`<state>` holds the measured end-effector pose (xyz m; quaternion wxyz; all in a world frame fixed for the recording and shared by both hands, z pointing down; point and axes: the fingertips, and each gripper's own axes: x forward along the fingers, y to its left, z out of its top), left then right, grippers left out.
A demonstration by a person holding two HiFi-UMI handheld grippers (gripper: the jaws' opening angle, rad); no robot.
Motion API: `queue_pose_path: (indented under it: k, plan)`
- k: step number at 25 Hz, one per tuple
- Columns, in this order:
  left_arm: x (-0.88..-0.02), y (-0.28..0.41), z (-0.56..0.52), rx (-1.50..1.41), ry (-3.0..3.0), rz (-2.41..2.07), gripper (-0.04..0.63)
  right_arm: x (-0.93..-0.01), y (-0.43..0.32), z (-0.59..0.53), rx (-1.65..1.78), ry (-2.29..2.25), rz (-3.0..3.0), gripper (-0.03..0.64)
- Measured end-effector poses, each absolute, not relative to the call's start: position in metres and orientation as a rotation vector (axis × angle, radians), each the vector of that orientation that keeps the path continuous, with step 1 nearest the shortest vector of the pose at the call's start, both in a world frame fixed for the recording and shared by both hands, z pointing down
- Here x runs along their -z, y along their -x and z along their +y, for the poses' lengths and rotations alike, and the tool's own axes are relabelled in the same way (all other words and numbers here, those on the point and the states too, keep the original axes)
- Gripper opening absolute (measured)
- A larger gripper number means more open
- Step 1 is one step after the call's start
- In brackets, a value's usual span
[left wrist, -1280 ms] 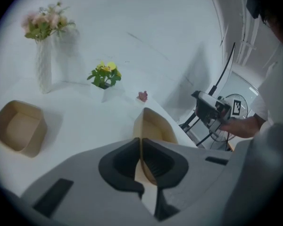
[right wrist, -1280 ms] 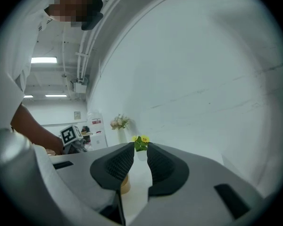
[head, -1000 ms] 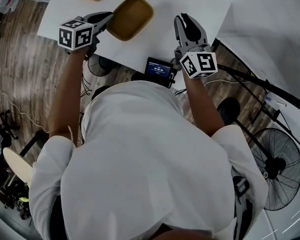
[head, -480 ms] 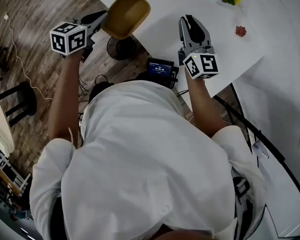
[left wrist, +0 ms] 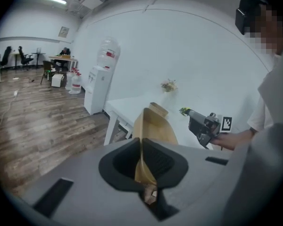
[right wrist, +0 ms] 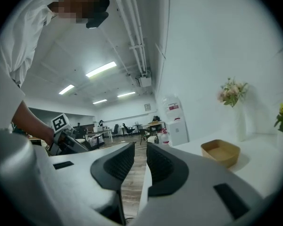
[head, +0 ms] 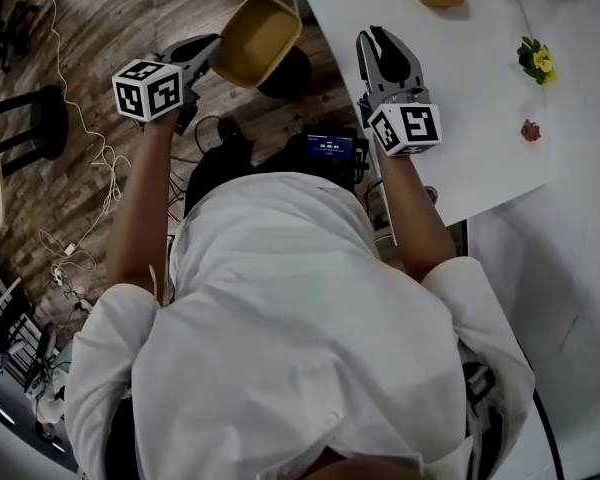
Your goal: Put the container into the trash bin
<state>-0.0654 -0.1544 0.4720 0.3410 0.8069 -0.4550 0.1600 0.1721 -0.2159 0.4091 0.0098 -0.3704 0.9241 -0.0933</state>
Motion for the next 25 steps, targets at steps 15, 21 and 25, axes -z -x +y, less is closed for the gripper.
queue_pose_path:
  k: [15,21,25]
  plan:
    - [-0.655,0.150,-0.136,-0.378,-1.932,-1.078,0.026,-0.542,-0.033,-0.177,0.369,1.179,3.067,0.092]
    - [-0.750,0.129,-0.142,-0.374,-1.875,-1.080,0.027,-0.638,-0.040,-0.182,0.455,1.260,3.093,0.092]
    - [-0.808,0.115,-0.144,-0.365,-1.838,-1.079,0.026,-0.669,-0.038,-0.185,0.441,1.239,3.113,0.092]
